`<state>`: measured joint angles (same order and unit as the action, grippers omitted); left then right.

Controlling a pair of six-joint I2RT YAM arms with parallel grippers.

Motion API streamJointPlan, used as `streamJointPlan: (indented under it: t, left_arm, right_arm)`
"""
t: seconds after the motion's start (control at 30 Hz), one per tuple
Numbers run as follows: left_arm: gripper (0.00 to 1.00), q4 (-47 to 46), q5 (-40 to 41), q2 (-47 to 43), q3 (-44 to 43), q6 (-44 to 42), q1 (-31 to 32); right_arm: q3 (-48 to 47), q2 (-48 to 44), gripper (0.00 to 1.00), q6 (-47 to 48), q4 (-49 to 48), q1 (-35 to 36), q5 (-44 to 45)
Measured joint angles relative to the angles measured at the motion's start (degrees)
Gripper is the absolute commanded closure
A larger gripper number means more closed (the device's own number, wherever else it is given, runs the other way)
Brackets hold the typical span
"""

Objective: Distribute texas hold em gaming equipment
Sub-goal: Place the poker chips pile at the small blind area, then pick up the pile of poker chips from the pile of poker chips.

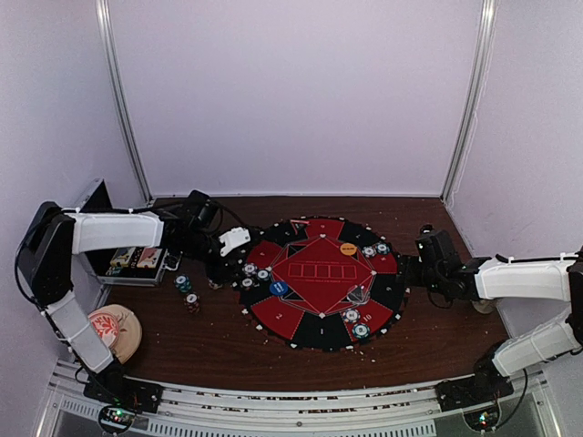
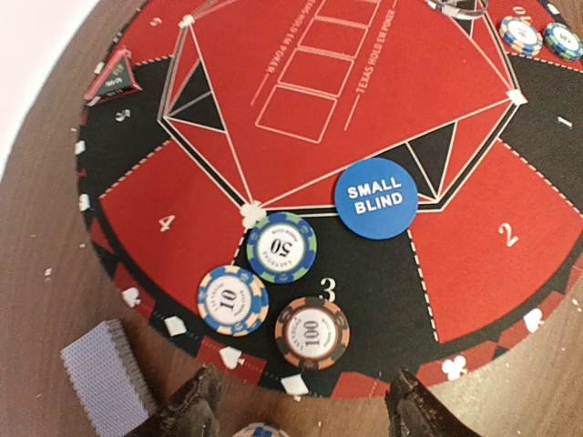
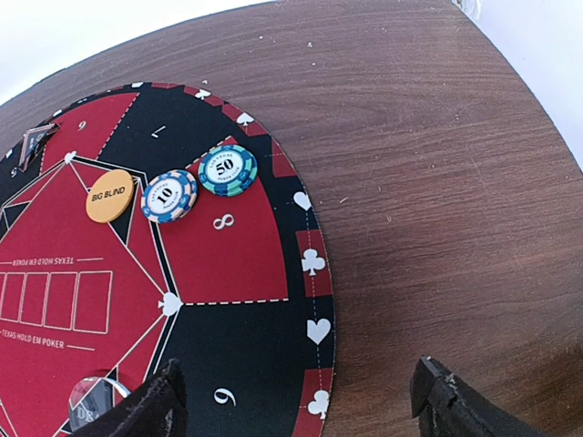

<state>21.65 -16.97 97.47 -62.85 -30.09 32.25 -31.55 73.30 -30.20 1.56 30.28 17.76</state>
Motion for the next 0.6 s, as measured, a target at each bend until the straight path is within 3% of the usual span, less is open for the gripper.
streamJointPlan:
  t: [0.17, 0.4, 0.6]
  left_arm:
    - [0.27, 1.6, 0.9, -5.8, 3.0, 0.0, -1.6]
    - [0.18, 3.1, 1.2, -9.4, 8.0, 0.0, -10.1]
    - [0.16, 3.3, 1.1, -9.2, 9.9, -0.2, -12.3]
  right_arm:
    - [0.0, 0.0, 0.14, 0.0, 0.0, 0.0, 0.0]
    - [0.0, 0.0, 0.14, 0.0, 0.0, 0.0, -0.8]
    - [0.0, 0.0, 0.14, 0.0, 0.0, 0.2, -1.2]
